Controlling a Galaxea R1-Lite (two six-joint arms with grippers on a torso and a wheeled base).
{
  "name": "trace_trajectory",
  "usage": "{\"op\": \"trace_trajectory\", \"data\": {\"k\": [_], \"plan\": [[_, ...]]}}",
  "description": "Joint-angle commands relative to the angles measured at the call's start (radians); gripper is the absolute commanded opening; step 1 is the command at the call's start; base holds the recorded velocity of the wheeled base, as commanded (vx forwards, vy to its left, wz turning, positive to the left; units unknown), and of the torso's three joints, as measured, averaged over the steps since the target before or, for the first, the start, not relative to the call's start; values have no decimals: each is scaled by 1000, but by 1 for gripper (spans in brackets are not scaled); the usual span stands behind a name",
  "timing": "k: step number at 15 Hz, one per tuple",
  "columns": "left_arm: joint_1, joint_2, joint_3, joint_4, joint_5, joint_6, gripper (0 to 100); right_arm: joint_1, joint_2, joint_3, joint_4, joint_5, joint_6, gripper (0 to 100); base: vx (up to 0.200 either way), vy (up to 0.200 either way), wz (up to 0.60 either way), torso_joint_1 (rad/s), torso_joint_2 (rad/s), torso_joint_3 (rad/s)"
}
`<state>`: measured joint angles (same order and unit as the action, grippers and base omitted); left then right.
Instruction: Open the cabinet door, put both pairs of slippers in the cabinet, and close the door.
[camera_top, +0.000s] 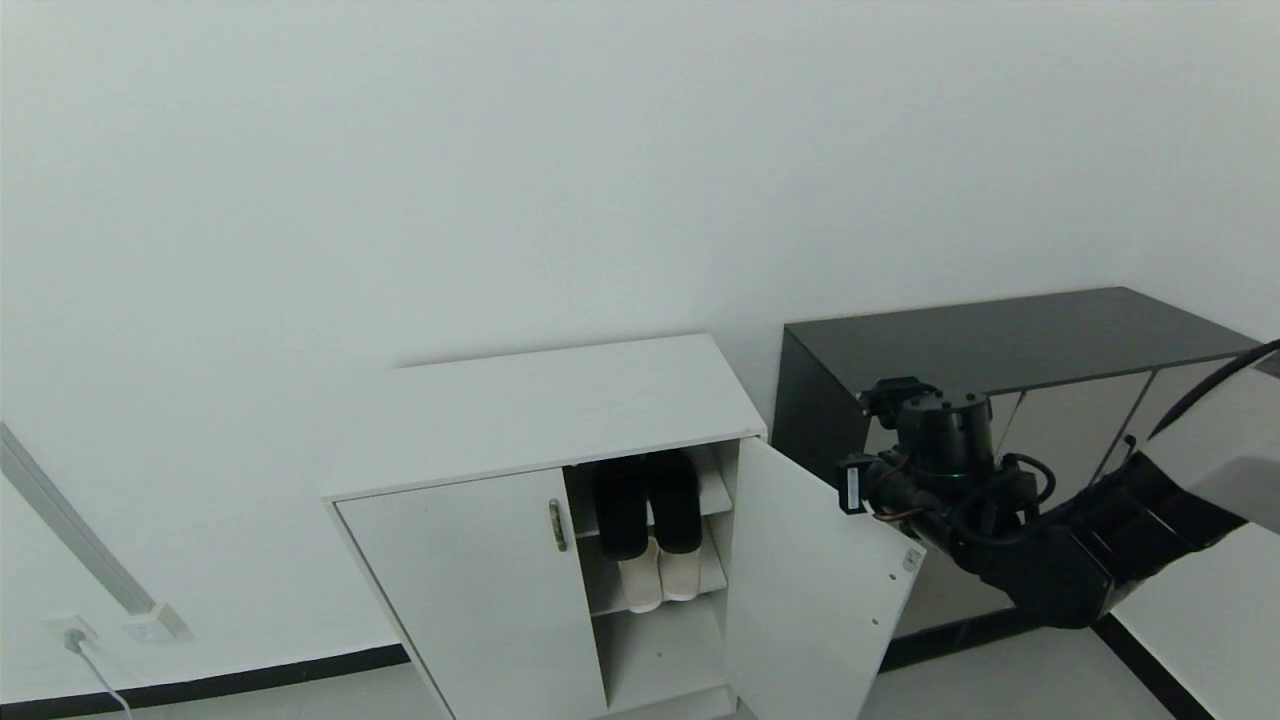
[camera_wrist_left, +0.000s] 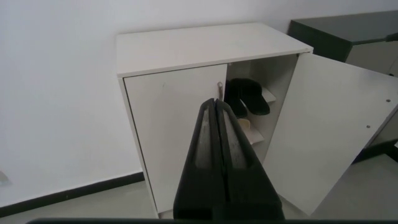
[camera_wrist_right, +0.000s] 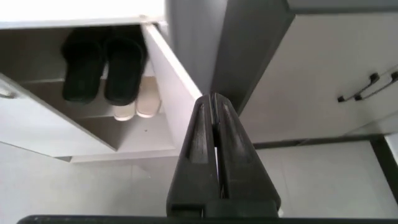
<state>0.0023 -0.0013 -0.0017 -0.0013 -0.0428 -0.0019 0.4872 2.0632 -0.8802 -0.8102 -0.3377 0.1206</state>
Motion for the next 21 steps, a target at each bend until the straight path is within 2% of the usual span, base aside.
{"op": "trace_trajectory", "data": {"k": [1, 4, 10, 21], "plan": [[1, 1, 0, 0, 0, -1, 0, -26, 81, -43, 0, 12, 1, 0, 0, 0, 0, 0, 0, 0], [1, 1, 0, 0, 0, -1, 0, -59, 146, -98, -1, 34, 4, 0, 0, 0, 0, 0, 0, 0], [1, 1, 0, 0, 0, -1, 0, -85, 202, -129, -1, 46, 4, 0, 0, 0, 0, 0, 0, 0], [1, 1, 0, 0, 0, -1, 0, -53, 202, -109, 16, 51, 4, 0, 0, 0, 0, 0, 0, 0]]}}
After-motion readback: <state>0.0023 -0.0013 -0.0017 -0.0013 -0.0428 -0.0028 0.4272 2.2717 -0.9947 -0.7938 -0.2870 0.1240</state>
